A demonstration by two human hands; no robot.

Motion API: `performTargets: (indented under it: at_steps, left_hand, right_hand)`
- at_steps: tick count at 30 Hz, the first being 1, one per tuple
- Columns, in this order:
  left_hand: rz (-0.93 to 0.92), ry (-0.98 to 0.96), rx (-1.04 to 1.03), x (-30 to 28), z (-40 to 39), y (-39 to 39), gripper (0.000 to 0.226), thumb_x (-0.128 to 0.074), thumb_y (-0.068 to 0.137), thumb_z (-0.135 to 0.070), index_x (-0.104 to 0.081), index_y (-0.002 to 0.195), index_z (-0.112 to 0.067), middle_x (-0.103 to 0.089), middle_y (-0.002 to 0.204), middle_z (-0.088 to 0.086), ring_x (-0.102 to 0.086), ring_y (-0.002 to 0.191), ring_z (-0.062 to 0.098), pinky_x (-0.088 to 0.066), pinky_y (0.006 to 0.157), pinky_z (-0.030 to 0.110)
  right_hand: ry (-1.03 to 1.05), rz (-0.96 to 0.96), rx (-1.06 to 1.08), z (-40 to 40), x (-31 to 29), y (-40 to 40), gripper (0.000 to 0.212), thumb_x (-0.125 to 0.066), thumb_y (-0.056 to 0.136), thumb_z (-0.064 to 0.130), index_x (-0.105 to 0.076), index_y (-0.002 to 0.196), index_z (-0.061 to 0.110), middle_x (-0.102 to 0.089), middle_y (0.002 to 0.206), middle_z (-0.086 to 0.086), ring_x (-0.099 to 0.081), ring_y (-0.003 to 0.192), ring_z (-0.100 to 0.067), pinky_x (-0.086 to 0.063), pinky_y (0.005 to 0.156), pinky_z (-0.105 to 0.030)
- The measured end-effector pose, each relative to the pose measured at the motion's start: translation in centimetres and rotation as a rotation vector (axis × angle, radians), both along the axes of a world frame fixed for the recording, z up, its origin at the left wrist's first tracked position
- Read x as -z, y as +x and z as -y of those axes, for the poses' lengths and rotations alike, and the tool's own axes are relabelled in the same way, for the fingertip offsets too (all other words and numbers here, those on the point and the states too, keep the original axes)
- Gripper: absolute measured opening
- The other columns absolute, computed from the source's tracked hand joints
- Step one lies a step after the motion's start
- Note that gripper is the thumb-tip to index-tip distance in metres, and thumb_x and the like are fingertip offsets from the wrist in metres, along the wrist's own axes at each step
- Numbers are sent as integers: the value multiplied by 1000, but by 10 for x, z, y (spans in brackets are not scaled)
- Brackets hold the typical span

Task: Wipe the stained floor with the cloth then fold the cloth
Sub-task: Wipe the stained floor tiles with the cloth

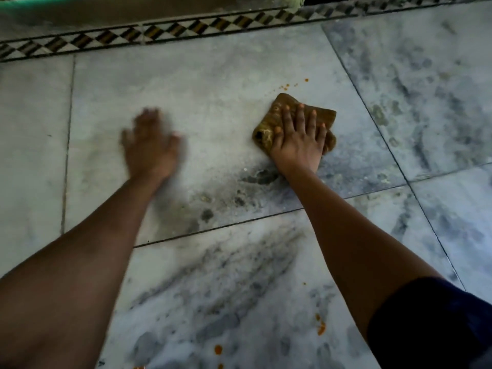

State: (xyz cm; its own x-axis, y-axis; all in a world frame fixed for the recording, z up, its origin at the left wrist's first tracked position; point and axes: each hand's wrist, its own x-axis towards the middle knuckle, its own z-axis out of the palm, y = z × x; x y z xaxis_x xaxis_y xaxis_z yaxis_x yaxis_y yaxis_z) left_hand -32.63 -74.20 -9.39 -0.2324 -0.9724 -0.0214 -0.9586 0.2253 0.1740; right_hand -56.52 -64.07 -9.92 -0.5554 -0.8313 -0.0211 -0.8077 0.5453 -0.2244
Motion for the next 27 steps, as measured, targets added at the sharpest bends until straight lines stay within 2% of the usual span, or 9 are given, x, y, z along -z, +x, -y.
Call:
performTargets:
  at_steps: [2, 4, 9, 12, 17, 19, 23, 27]
  left_hand:
    - [-33, 111, 76, -1, 2, -52, 62, -29, 97, -46, -4, 150, -24, 0, 159, 3, -1, 146, 18, 1, 116, 44]
    - [22, 116, 64, 6, 2, -77, 62, -25, 95, -54, -6, 149, -30, 0, 159, 1, 0, 146, 18, 2, 115, 47]
    - [40, 36, 48, 13, 2, -76, 64, -25, 91, -58, -14, 148, -32, -6, 159, 2, -4, 145, 19, -2, 115, 50]
    - [54, 29, 44, 11, 2, -76, 64, -24, 91, -58, -14, 148, -31, -6, 159, 2, -3, 145, 19, -2, 115, 50]
    - [24, 21, 45, 11, 0, -74, 64, -27, 92, -56, -15, 148, -30, -7, 158, 3, -4, 145, 20, -2, 115, 50]
    - [12, 20, 45, 12, 0, -74, 63, -29, 92, -55, -16, 148, -30, -8, 158, 4, -5, 145, 20, -2, 114, 50]
    - [-1, 14, 49, 13, 0, -74, 63, -31, 92, -55, -17, 148, -29, -9, 158, 5, -6, 145, 21, -2, 114, 51]
    - [32, 13, 45, 13, 0, -75, 64, -29, 90, -56, -17, 148, -29, -11, 158, 4, -7, 145, 22, -5, 114, 51]
  right_hand:
    - [-14, -2, 8, -1, 0, -2, 55, -24, 97, 40, -12, 150, 28, -3, 159, -2, 2, 145, -26, 6, 116, -46]
    - [-27, -5, 16, -1, 1, -3, 55, -25, 97, 40, -13, 150, 28, -3, 159, -2, 2, 145, -26, 6, 116, -45]
    - [-4, 17, -27, -2, 2, -11, 55, -21, 98, 42, -8, 149, 28, -1, 159, -1, 5, 145, -26, 9, 115, -45]
    - [-24, 14, -39, 2, 2, -27, 59, -16, 92, 44, -13, 149, 29, -5, 159, -1, 1, 145, -25, 6, 115, -46]
    - [-5, 63, 158, 45, -4, -85, 54, -23, 99, 40, -12, 150, 28, -1, 159, -2, 4, 145, -25, 7, 116, -46]
    - [16, 78, 177, 67, -6, -100, 55, -22, 99, 41, -10, 150, 26, 1, 159, -3, 7, 145, -26, 8, 116, -47]
    - [41, 54, -58, 90, -6, -83, 55, -24, 98, 43, -11, 150, 27, -2, 159, -3, 5, 145, -25, 8, 116, -45]
    - [-6, 24, -339, 54, -4, -41, 61, -17, 89, 48, -26, 146, 30, -20, 156, 0, -12, 144, -24, -2, 114, -41]
